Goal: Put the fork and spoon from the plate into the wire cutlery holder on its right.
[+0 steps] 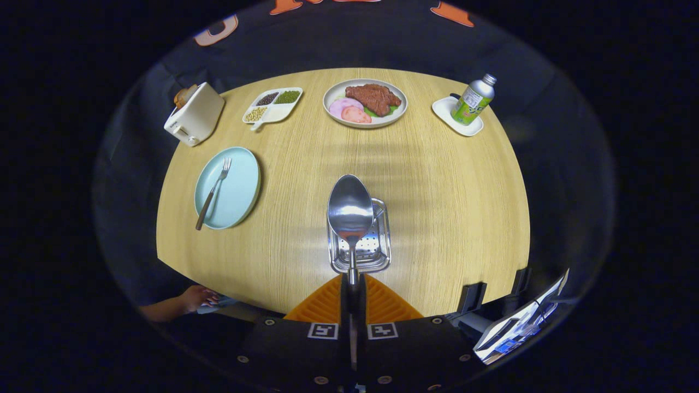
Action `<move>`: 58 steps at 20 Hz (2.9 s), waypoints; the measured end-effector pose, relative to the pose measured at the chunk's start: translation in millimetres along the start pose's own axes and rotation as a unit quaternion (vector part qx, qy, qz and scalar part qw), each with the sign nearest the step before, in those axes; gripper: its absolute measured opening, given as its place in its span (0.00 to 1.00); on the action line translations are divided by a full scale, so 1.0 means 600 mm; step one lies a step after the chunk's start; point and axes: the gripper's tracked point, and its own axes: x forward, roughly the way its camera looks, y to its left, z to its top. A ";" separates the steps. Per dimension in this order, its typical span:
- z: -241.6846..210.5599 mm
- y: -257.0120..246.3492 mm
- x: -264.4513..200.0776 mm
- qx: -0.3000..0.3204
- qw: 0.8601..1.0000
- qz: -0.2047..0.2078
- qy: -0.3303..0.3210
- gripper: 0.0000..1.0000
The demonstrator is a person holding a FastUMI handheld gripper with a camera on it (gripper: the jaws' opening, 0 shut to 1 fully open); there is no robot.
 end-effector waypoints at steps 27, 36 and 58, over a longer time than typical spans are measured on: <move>0.183 -0.011 -0.047 0.083 0.976 0.038 -0.200 0.29; 0.322 0.033 -0.241 0.080 0.865 0.009 -0.495 0.59; 0.384 0.359 -0.253 0.003 0.828 0.029 -0.560 0.97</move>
